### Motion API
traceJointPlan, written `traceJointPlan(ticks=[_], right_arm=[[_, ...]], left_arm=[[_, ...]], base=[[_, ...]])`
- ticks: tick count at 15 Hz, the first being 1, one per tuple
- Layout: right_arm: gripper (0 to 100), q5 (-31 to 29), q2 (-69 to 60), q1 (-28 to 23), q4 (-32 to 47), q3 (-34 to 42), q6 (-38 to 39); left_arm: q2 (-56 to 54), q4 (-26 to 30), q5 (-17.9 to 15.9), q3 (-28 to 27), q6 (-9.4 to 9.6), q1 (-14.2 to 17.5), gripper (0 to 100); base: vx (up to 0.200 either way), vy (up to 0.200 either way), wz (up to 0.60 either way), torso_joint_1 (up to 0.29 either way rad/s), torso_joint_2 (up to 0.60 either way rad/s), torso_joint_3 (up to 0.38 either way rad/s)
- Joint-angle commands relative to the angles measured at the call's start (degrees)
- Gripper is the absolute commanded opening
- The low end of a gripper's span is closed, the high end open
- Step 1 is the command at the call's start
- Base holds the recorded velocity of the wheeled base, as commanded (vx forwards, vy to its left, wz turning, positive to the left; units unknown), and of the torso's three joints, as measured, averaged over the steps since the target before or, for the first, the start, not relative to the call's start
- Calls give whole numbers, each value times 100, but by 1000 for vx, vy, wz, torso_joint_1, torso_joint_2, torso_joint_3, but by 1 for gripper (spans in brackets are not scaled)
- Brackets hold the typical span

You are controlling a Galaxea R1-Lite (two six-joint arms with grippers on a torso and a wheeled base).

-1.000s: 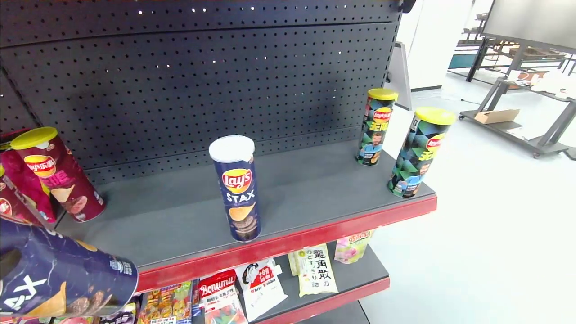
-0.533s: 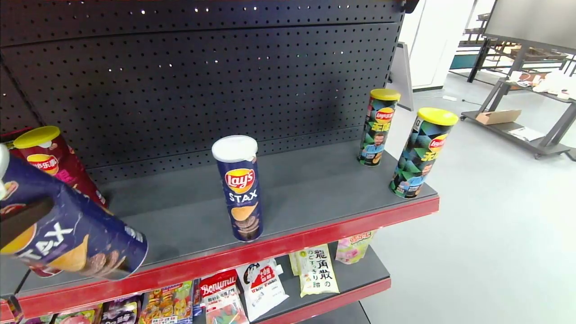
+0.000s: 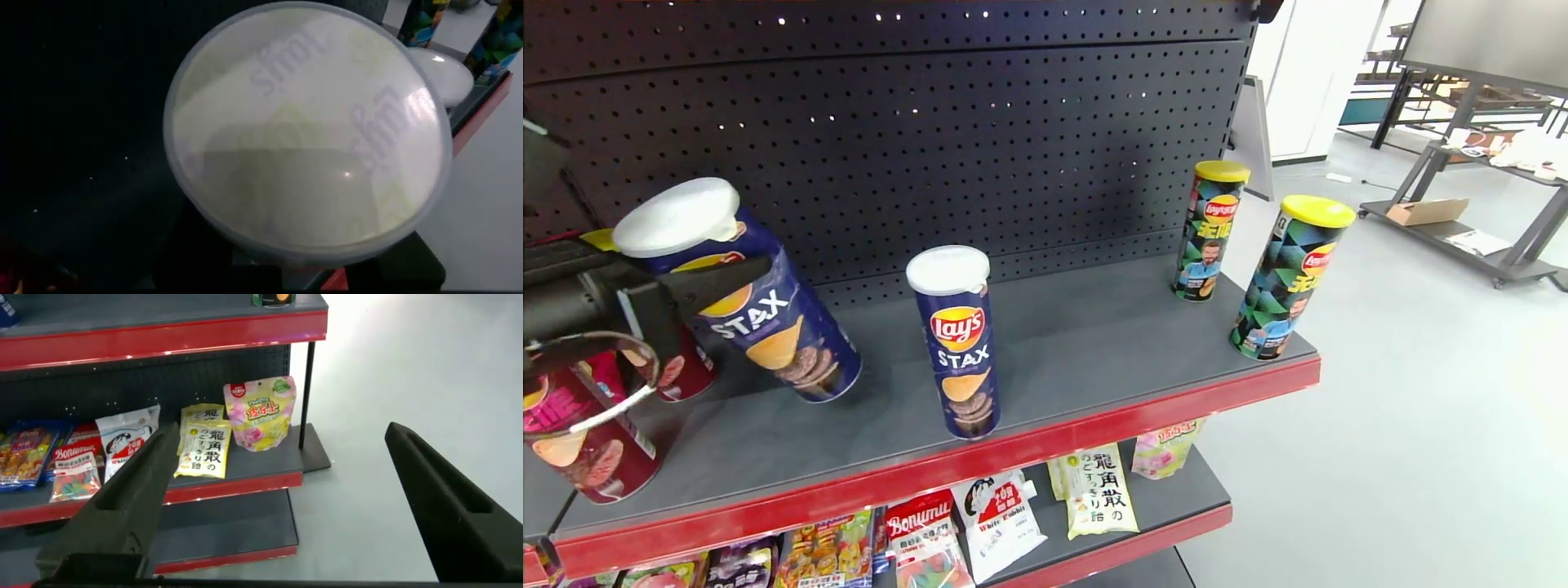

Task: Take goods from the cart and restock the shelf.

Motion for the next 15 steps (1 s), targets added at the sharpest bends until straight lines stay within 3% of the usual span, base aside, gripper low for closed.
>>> traceJointPlan(ticks=[1,4,10,12,15], right_arm=[[100,2,13,2,-1,1,-2],[100,2,13,2,-1,1,-2],[100,2,13,2,-1,1,-2],[100,2,13,2,-1,1,-2],[100,2,13,2,-1,1,-2]], left_arm=[[1097,-256,8,-486,-55,-172,0],[1914,-722,-9,-934,-55,-251,0],[2863,-634,-150,-1892,-90,-567,0],[3074,-291,-176,-2270,-99,-673,0],[3391,-300,-616,-2525,50,-690,0]], base=[[0,0,0,0,0,0],[0,0,0,0,0,0],[0,0,0,0,0,0],[0,0,0,0,0,0],[0,0,0,0,0,0]])
